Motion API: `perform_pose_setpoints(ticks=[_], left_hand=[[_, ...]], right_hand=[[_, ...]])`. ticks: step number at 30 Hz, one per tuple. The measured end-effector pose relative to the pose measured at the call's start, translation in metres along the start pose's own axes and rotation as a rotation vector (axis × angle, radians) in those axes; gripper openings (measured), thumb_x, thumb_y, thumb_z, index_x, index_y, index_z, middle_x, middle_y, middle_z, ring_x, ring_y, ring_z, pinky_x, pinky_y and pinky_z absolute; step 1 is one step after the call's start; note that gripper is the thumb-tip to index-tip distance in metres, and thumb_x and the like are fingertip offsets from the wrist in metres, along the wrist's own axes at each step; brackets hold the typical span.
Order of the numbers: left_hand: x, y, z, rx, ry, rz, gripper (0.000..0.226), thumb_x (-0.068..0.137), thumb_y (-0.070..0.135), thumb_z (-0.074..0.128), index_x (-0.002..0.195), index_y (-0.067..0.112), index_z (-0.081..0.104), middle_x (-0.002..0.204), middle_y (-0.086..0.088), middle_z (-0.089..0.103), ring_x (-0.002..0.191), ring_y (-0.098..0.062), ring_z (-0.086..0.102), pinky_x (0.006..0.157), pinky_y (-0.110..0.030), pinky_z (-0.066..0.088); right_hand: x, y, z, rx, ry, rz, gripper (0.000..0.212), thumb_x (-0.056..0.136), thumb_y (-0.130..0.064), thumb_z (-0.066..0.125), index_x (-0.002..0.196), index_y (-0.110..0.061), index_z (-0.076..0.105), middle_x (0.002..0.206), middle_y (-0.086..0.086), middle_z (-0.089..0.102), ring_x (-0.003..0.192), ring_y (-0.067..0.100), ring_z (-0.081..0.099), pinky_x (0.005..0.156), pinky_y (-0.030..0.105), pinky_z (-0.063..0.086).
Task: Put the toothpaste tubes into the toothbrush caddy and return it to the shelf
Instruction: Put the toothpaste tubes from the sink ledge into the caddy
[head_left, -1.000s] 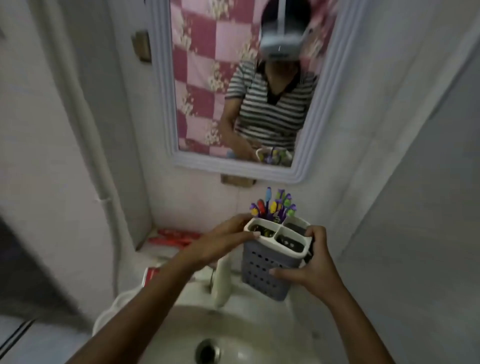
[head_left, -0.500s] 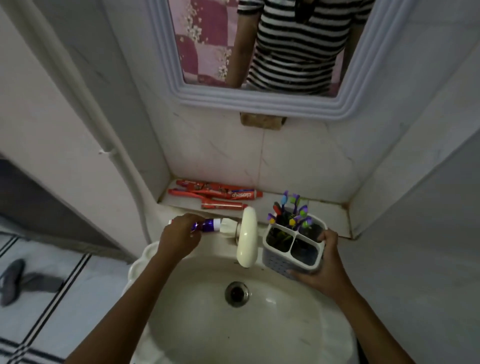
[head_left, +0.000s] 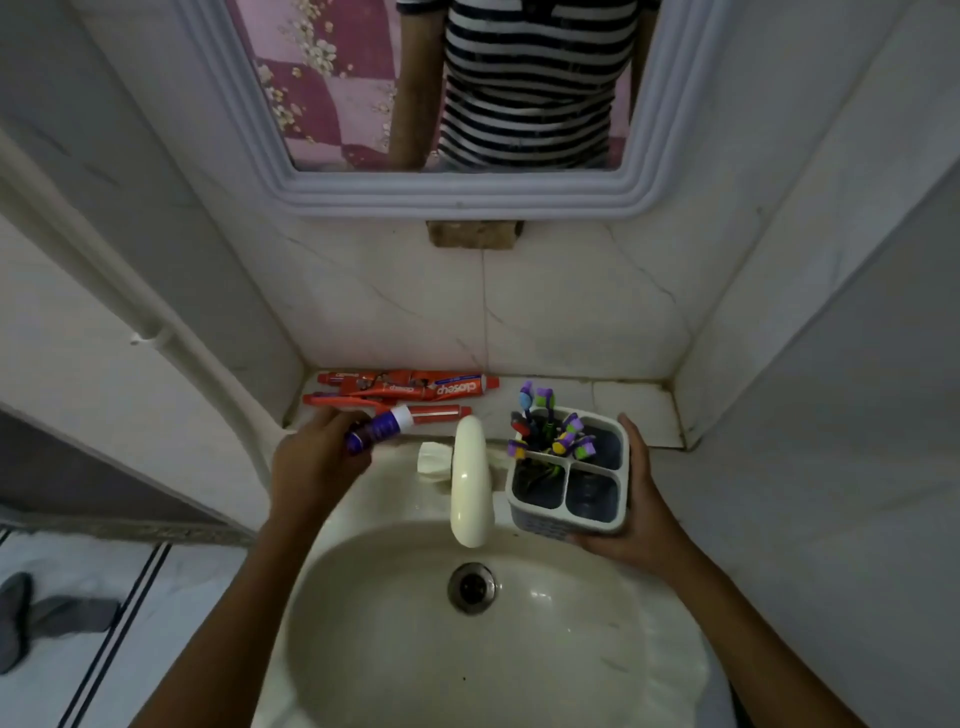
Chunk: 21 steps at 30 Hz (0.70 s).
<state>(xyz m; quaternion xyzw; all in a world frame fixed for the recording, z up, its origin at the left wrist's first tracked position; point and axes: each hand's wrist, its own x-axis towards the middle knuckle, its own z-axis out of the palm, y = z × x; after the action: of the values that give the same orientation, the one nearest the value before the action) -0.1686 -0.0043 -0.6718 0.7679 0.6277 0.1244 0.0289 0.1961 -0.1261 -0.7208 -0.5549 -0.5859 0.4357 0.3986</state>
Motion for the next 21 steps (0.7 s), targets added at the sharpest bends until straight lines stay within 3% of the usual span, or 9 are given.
perform_pose_setpoints(ticks=[3, 6, 9, 12, 16, 19, 21], left_hand=[[0.017, 0.025, -0.053, -0.209, 0.207, -0.032, 0.045, 0.073, 0.025, 0.08, 0.115, 0.022, 0.066, 0.103, -0.006, 0.066, 0.078, -0.025, 0.063, 0.061, -0.03, 0.045], [0.046, 0.071, -0.103, -0.305, 0.232, 0.26, 0.048, 0.075, 0.027, 0.08, 0.119, 0.018, 0.065, 0.107, -0.006, 0.062, 0.084, -0.012, 0.054, 0.068, -0.029, 0.045], [0.07, 0.13, -0.119, -0.129, 0.023, 0.577, 0.053, 0.076, 0.041, 0.073, 0.125, 0.027, 0.059, 0.114, 0.001, 0.061, 0.089, -0.013, 0.058, 0.071, -0.034, 0.054], [0.08, 0.182, -0.107, 0.137, -0.14, 0.902, 0.049, 0.077, 0.042, 0.07, 0.124, 0.032, 0.059, 0.115, 0.006, 0.063, 0.09, -0.015, 0.065, 0.075, -0.035, 0.054], [0.083, 0.23, -0.093, 0.478, -0.149, 1.194, 0.041, 0.082, 0.03, 0.066, 0.123, 0.03, 0.059, 0.114, 0.002, 0.065, 0.1, -0.021, 0.063, 0.084, -0.037, 0.041], [0.08, 0.252, -0.091, 0.682, -0.116, 1.324, 0.036, 0.084, 0.021, 0.064, 0.119, 0.029, 0.061, 0.114, 0.001, 0.064, 0.101, -0.024, 0.061, 0.088, -0.039, 0.037], [0.074, 0.264, -0.088, 0.794, -0.146, 1.363, 0.033, 0.087, 0.015, 0.059, 0.117, 0.029, 0.063, 0.117, 0.0, 0.061, 0.105, -0.025, 0.059, 0.093, -0.04, 0.036]], right_hand=[[0.001, -0.001, -0.001, 0.015, -0.001, -0.024, 0.141, 0.059, 0.014, 0.089, 0.156, -0.017, -0.009, 0.15, -0.035, 0.033, 0.139, -0.002, 0.041, 0.104, 0.014, 0.044], [0.001, 0.0, -0.001, -0.001, 0.012, -0.035, 0.14, 0.06, 0.008, 0.091, 0.157, -0.016, -0.007, 0.154, -0.029, 0.031, 0.143, 0.0, 0.038, 0.107, 0.014, 0.041], [0.001, 0.003, 0.0, -0.003, 0.03, -0.019, 0.135, 0.06, 0.005, 0.093, 0.157, -0.018, 0.001, 0.157, -0.013, 0.034, 0.144, 0.006, 0.038, 0.108, 0.017, 0.041], [0.0, 0.007, 0.002, 0.003, 0.06, 0.006, 0.127, 0.06, 0.002, 0.094, 0.156, -0.016, 0.013, 0.155, -0.001, 0.04, 0.143, 0.013, 0.042, 0.108, 0.02, 0.044], [0.001, 0.009, 0.003, 0.012, 0.072, 0.014, 0.128, 0.059, 0.006, 0.093, 0.156, -0.015, 0.012, 0.156, 0.004, 0.037, 0.142, 0.008, 0.042, 0.109, 0.017, 0.041], [0.001, 0.008, 0.001, 0.024, 0.069, 0.024, 0.128, 0.059, 0.006, 0.092, 0.154, -0.025, 0.011, 0.157, -0.001, 0.035, 0.14, -0.002, 0.041, 0.107, 0.013, 0.039], [0.001, 0.009, 0.001, 0.039, 0.061, 0.025, 0.128, 0.06, 0.01, 0.09, 0.154, -0.022, 0.009, 0.157, -0.002, 0.032, 0.139, -0.005, 0.04, 0.106, 0.011, 0.039]])
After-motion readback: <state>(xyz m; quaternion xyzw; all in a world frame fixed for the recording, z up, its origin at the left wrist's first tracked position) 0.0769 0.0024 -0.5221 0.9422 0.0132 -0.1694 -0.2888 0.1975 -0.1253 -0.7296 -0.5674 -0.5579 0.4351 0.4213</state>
